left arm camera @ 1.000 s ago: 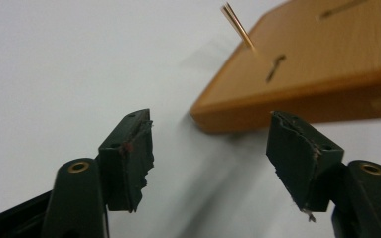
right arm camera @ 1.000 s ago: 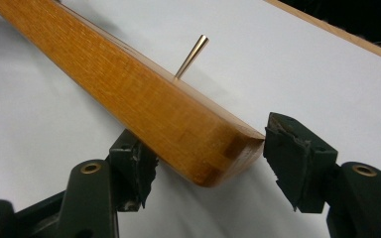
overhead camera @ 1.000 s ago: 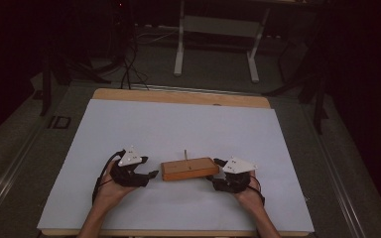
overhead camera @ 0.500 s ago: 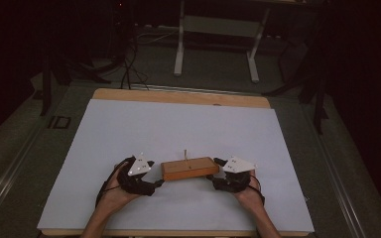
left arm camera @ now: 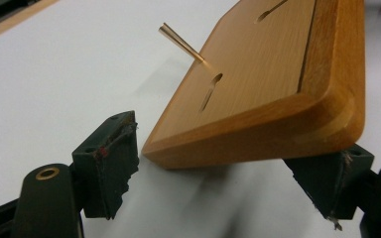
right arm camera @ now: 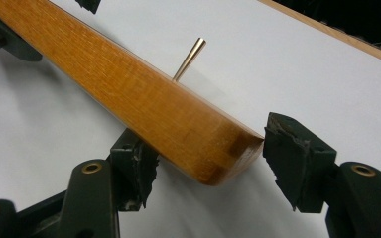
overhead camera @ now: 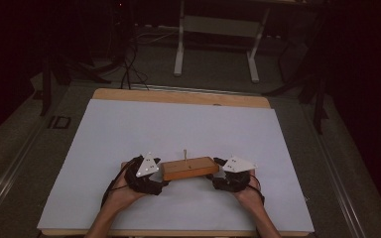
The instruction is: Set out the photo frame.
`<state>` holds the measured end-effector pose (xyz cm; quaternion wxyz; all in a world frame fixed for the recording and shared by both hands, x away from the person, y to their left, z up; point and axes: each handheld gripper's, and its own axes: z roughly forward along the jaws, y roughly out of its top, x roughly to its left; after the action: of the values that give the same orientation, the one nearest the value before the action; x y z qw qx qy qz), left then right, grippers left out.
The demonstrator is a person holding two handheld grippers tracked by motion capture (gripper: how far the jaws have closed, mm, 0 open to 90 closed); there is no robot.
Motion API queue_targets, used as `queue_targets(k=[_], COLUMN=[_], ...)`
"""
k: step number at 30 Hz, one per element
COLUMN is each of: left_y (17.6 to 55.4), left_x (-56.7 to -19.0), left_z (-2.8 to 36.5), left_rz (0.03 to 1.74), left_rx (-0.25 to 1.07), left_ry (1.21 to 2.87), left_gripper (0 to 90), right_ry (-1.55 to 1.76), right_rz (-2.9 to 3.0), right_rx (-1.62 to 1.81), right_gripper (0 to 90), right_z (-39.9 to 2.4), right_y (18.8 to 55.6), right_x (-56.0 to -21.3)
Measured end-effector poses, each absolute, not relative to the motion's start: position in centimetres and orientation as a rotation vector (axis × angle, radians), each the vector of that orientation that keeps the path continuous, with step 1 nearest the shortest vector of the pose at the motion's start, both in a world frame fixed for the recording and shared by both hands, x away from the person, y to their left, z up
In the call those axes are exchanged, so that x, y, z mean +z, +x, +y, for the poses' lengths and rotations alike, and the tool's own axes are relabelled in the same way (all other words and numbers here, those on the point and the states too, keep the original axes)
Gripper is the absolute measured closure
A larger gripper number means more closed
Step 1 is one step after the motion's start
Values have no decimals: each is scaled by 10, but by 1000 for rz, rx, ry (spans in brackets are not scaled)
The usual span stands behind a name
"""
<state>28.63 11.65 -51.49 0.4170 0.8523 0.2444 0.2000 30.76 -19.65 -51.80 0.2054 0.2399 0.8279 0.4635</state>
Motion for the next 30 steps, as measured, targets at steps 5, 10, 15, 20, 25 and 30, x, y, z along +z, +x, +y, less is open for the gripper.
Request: queue_targets(k=[5, 10, 15, 20, 25, 30], left_y=[287, 288, 291, 294, 296, 299], left_x=[-515, -514, -514, -514, -515, -515], left_z=[116, 120, 122, 122, 121, 120], left_rz=[596, 599, 614, 630, 642, 649], left_rx=[515, 522, 522, 538, 545, 543], left_ry=[2125, 2108, 2084, 2065, 2058, 2050], left_gripper=[300, 392, 430, 441, 443, 452], right_ry=[675, 669, 660, 654, 640, 642], right_rz=[2299, 2295, 2298, 2297, 2309, 2312], right_rx=[1310, 1327, 1332, 1339, 1340, 1350], right_gripper=[386, 388, 390, 395, 412, 419], right_z=[-196, -195, -193, -192, -189, -188], right_y=[307, 307, 308, 310, 312, 315], right_x=[-517, -515, -515, -515, -517, -518])
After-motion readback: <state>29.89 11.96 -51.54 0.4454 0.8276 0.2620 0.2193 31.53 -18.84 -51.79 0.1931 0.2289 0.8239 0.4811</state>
